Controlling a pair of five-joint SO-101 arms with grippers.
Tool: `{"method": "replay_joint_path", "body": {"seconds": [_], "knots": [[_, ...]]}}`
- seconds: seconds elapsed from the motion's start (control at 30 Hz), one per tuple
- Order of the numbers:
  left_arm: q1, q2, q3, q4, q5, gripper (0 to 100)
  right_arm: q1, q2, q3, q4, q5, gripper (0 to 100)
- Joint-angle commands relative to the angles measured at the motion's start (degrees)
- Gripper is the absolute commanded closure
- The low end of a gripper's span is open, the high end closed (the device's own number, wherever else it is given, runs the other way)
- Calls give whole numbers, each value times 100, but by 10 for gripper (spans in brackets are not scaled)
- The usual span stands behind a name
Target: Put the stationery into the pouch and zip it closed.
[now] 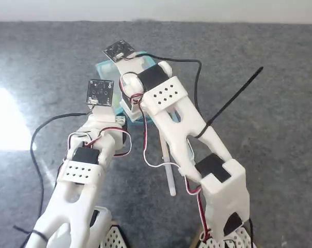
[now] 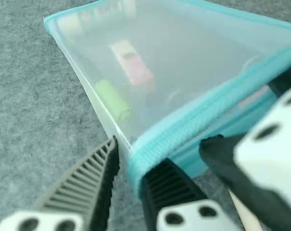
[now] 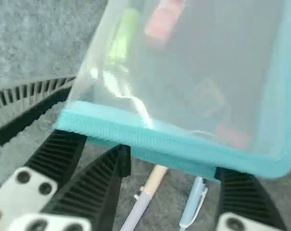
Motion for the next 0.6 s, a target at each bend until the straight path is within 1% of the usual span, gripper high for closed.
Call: {"method": "replay_joint_path", "body": {"seconds": [0.0,0.1,0.2,0.3,0.37,0.47,0.57], "knots": [[0,-9,22,-18,-53,988,365,-1068,-360,277,132,711],[0,0,22,-18,-53,988,576,-1569,-264,1147,167,713],[9,0,13,-26,-53,988,778,-2018,844,1007,457,713],[9,-9,13,-18,-53,988,796,-2308,2119,787,633,711],[0,0,13,-18,-53,988,804,-2466,3051,347,756,711],[-18,0,13,-18,-62,988,796,-2686,4589,-796,782,711],[-35,0,22,-18,-62,988,822,-2721,5644,-1807,774,712]]}}
